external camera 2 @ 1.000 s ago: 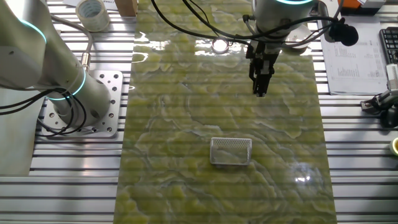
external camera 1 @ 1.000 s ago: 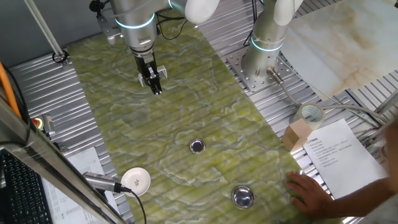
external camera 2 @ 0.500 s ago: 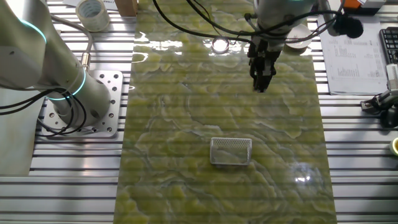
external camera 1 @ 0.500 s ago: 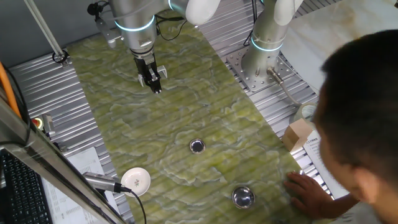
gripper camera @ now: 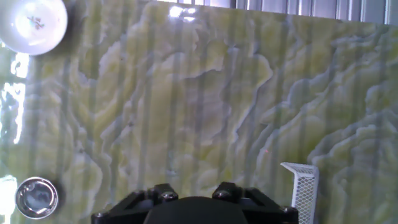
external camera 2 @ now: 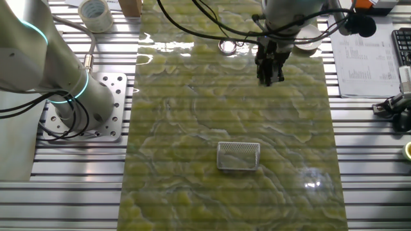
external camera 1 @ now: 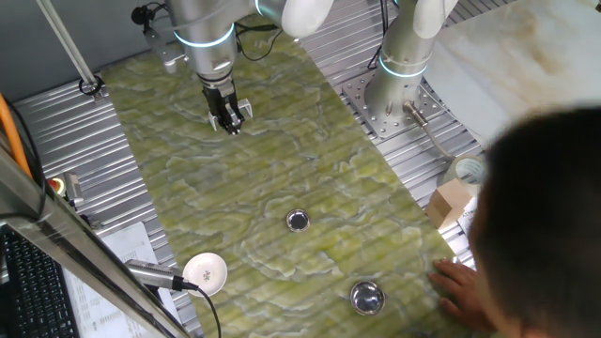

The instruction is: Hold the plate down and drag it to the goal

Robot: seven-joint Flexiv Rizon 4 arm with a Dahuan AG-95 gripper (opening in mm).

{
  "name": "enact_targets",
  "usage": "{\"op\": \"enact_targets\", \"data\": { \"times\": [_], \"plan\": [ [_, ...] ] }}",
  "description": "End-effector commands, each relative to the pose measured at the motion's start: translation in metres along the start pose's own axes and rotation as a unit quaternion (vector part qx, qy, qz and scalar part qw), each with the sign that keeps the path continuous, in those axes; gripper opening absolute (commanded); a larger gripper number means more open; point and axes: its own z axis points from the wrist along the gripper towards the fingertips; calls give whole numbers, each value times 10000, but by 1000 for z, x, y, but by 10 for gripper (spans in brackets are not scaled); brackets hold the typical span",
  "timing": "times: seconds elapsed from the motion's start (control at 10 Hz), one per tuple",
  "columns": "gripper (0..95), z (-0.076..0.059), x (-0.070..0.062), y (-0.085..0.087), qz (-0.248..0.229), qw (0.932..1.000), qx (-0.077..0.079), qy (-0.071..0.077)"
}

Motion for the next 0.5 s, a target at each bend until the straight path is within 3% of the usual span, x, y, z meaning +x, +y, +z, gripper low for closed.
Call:
{"op": "enact_targets", "data": {
  "times": [0.1, 0.5],
  "plan": [
    [0, 1, -1, 3, 7, 10000, 16, 5],
    [0, 11, -7, 30, 86, 9999, 7, 52]
  ]
}}
